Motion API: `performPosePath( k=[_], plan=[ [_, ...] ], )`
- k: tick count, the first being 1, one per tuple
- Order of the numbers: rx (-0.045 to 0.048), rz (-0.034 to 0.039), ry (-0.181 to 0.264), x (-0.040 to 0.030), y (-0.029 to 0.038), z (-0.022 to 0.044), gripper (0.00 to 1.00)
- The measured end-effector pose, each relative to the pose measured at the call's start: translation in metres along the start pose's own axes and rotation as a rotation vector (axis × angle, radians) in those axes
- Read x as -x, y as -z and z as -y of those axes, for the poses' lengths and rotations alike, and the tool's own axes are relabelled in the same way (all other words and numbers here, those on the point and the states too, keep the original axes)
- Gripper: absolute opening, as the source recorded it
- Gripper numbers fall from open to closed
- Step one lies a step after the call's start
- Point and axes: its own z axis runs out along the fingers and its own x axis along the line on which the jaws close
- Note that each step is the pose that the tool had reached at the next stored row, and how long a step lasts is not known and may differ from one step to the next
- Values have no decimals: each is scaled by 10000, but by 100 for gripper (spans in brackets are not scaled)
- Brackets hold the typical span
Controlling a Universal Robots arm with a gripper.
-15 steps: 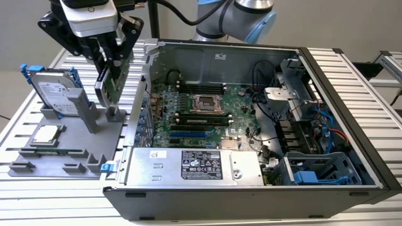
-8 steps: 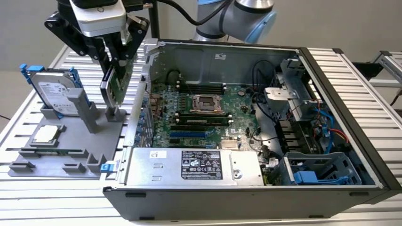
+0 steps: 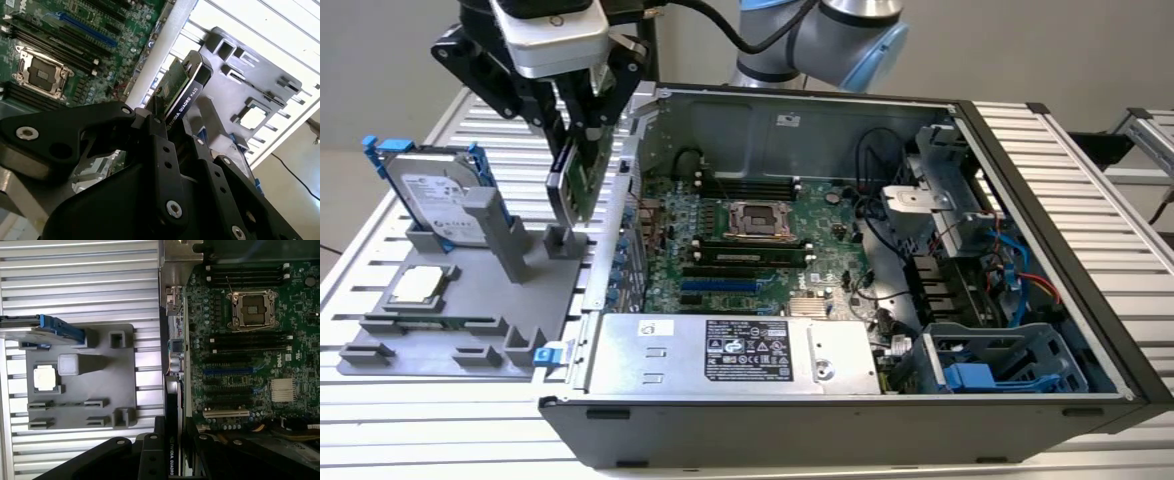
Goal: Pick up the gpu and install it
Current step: 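Pick up the gpu and move the gpu toward the slot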
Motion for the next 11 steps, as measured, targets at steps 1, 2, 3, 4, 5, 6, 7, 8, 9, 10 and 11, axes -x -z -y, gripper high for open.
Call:
performPosePath(
  k=[1, 2, 3, 4, 5, 6, 7, 8, 9, 10, 11],
  plan=[
    [0, 0, 0, 10, 0, -2, 0],
    [0, 0, 0, 22, 0, -4, 0],
    [-1, 0, 0, 32, 0, -6, 0],
    [0, 0, -1, 42, -1, -8, 0],
    [0, 0, -1, 54, -1, -10, 0],
    [0, 0, 0, 64, -2, -12, 0],
    [0, 0, 0, 76, -2, -14, 0],
    [0, 0, 0, 86, -2, -16, 0],
    [0, 0, 0, 97, -3, -18, 0],
    [0, 0, 0, 108, -3, -20, 0],
    [-1, -1, 0, 119, -2, -22, 0]
  ],
)
